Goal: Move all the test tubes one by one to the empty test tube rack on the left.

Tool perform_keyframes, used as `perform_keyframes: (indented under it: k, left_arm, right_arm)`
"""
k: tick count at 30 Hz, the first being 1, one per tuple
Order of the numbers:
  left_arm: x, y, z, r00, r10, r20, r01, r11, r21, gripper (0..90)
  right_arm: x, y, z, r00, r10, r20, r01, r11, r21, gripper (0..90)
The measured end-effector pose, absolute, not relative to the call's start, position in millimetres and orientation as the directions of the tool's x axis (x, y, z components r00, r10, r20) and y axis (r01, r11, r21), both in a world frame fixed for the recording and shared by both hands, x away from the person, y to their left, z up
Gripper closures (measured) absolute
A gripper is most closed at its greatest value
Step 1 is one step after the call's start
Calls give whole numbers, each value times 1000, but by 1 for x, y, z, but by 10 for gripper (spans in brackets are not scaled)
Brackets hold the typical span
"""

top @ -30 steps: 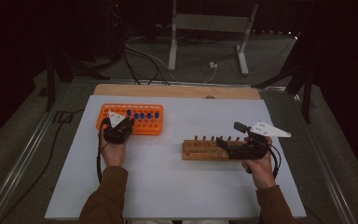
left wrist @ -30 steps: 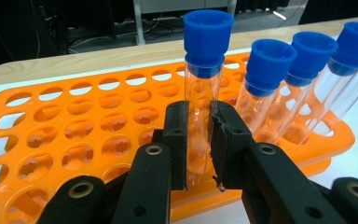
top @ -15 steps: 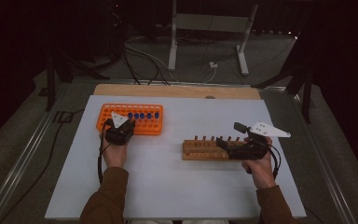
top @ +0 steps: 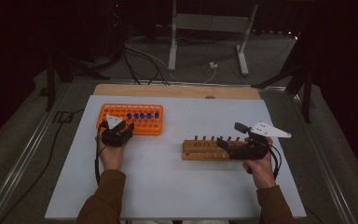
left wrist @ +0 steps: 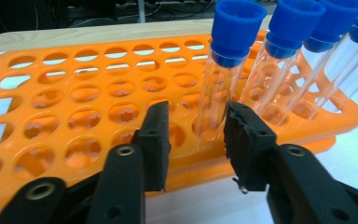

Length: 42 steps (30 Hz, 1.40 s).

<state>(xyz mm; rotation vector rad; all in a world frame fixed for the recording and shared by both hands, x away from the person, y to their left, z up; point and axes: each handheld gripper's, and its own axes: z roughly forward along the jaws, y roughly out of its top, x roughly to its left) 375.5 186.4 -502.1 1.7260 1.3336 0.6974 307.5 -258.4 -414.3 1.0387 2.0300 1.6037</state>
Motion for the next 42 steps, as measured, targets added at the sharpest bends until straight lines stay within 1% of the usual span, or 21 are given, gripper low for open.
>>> perform_keyframes:
  k: [2,6,12,15,17,20,26,31,42]
  left_arm:
    - [371,190,-499,291,954,-70,494,-87,865,540]
    - [357,197,-485,315,944,-99,453,-58,890,432]
    - [325,208,-461,359,929,-84,373,-60,926,272]
    - [309,213,-453,376,923,-82,351,-60,935,195]
    - [299,215,-450,389,918,-77,340,-65,938,171]
    - [285,218,-449,392,917,-68,330,-71,941,158]
    - [261,223,-452,385,920,-74,322,-59,945,37]
    - [248,224,-452,384,921,-61,304,-64,950,8]
    - [229,233,-455,369,929,-34,281,-77,957,7]
  right_arm:
    - [307,-260,-414,-666,728,164,325,85,942,1]
    - [305,-261,-415,-665,729,160,318,84,944,1]
    - [302,-265,-417,-660,737,145,305,87,948,1]
    - [301,-266,-418,-656,742,140,303,89,949,1]
    - [300,-267,-420,-652,745,139,305,90,948,1]
    - [297,-268,-422,-647,752,123,296,99,950,1]
    - [293,-272,-427,-635,765,105,281,102,954,1]
    - [288,-276,-432,-628,772,99,281,106,954,1]
    - [284,-280,-439,-620,777,106,281,94,955,1]
